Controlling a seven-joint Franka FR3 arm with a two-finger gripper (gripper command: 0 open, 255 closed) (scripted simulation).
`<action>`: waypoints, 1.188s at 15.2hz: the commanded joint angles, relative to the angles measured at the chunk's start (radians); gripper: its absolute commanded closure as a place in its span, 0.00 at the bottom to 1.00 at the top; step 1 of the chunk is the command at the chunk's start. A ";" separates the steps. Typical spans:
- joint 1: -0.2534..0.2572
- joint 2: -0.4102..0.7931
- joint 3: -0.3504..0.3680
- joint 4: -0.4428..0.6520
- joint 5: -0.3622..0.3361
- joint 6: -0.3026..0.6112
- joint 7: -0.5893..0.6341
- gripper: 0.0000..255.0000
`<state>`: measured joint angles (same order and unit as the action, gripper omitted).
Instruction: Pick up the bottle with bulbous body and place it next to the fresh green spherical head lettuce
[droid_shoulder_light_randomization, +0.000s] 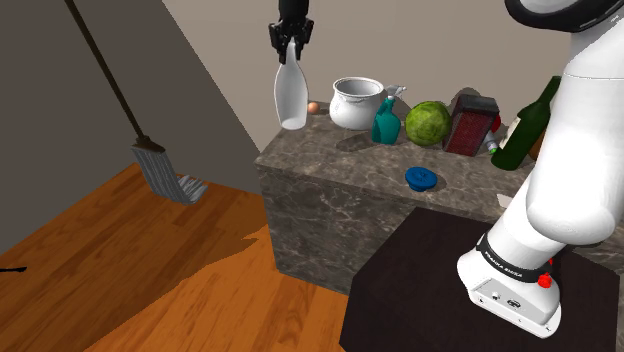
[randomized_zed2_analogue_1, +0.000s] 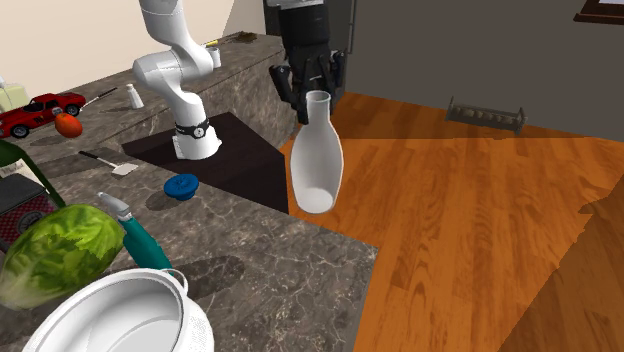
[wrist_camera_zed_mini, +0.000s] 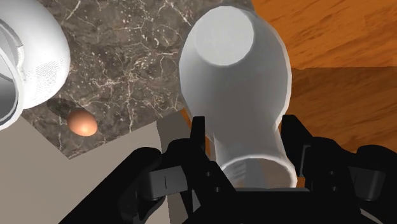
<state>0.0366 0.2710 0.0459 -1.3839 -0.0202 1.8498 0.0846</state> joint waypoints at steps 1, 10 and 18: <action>0.000 0.007 0.000 0.036 0.000 -0.029 -0.001 1.00; 0.003 0.054 0.000 0.229 -0.002 -0.175 -0.001 1.00; -0.034 -0.015 -0.013 0.214 0.013 -0.228 -0.050 1.00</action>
<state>0.0139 0.2770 0.0375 -1.1519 -0.0112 1.6238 0.0501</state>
